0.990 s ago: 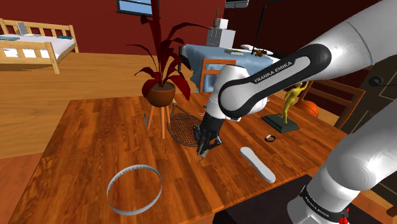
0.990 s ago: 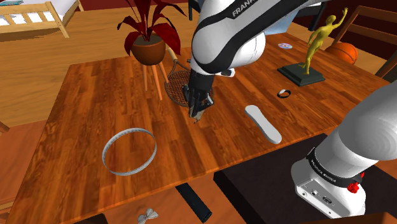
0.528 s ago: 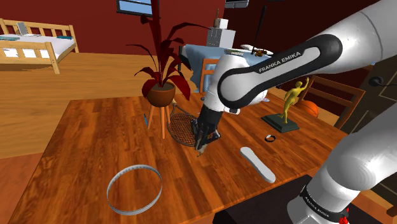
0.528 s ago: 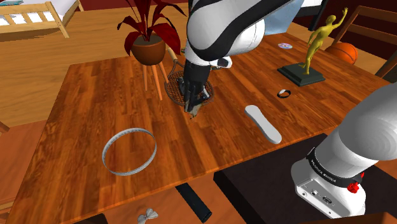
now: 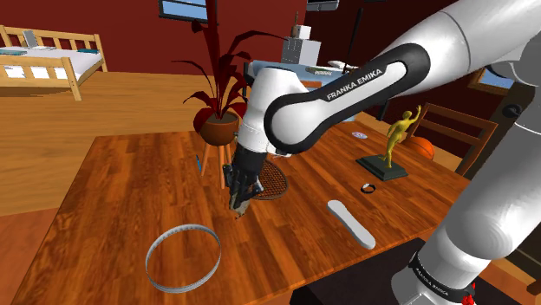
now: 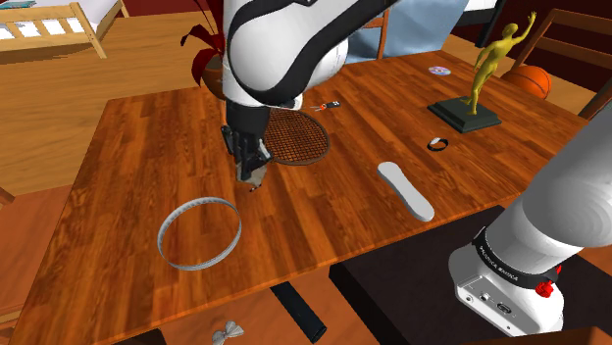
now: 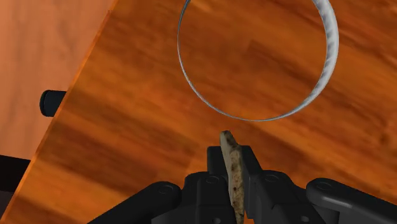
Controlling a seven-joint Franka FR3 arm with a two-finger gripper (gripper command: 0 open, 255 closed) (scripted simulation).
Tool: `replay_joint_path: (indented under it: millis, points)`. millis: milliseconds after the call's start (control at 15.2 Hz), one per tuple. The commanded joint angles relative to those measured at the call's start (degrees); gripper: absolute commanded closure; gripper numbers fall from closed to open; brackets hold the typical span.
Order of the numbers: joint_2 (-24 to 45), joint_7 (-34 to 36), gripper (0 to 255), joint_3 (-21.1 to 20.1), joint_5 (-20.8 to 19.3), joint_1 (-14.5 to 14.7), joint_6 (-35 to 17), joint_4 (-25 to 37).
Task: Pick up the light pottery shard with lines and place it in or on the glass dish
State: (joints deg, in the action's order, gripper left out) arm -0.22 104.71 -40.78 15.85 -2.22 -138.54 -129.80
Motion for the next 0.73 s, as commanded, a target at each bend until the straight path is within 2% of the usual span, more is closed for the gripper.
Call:
replay_joint_path:
  millis: [0,132,396,594,660]
  points:
    - [4.39,5.22,255,-0.95,-4.98,0.92,-0.16,3.98]
    - [8.75,10.15,255,-1.11,-9.89,2.72,0.42,8.42]
    - [17.28,18.49,255,0.44,-18.38,8.37,2.94,18.35]
    - [23.47,23.12,255,2.28,-23.21,13.45,5.81,26.82]
    - [24.31,23.64,255,2.60,-23.75,14.22,6.27,28.07]
